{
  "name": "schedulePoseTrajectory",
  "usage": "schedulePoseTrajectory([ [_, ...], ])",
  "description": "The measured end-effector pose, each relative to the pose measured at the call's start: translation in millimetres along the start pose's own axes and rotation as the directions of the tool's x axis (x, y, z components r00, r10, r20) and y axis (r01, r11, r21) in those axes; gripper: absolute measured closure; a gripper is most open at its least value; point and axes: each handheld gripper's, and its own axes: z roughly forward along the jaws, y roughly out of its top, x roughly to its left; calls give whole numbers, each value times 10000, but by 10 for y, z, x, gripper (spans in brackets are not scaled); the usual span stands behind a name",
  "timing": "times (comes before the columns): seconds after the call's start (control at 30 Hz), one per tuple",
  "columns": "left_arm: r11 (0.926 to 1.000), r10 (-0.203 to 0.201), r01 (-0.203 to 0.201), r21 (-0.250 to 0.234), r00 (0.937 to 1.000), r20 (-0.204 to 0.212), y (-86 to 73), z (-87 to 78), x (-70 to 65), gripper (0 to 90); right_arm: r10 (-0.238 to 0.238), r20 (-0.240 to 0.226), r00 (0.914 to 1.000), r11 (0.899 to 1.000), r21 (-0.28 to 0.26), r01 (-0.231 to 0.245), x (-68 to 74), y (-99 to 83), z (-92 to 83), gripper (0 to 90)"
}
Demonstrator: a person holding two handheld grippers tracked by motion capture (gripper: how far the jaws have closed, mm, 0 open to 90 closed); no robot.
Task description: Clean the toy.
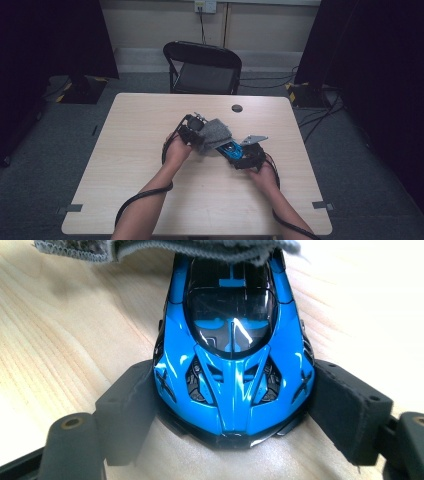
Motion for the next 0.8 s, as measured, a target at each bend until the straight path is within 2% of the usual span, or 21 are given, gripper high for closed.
schedulePoseTrajectory([
  [0.1,9998,-181,182,43,9998,-107,-22,3,82,740,0,-1,10000,10000,-2,0,0,0,0,224],
  [0.13,9993,-368,367,-42,9992,-134,-35,11,99,740,-4,3,10000,10000,-4,4,0,0,0,224],
  [0.43,9970,-765,760,-119,9958,-502,-132,-26,285,740,4,-5,10000,10000,0,-4,0,0,0,224],
  [0.6,9937,-1120,1108,-192,9909,-748,-240,-97,433,741,1,-3,10000,10000,-4,-1,0,0,0,224],
  [0.67,9936,-1129,1116,-197,9899,-852,-280,-143,489,741,3,-3,10000,10000,0,-3,0,0,0,224],
  [0.8,9911,-1314,1288,-340,9875,-873,-361,-228,564,741,13,-11,10000,10000,-3,-13,-2,0,0,221],
])
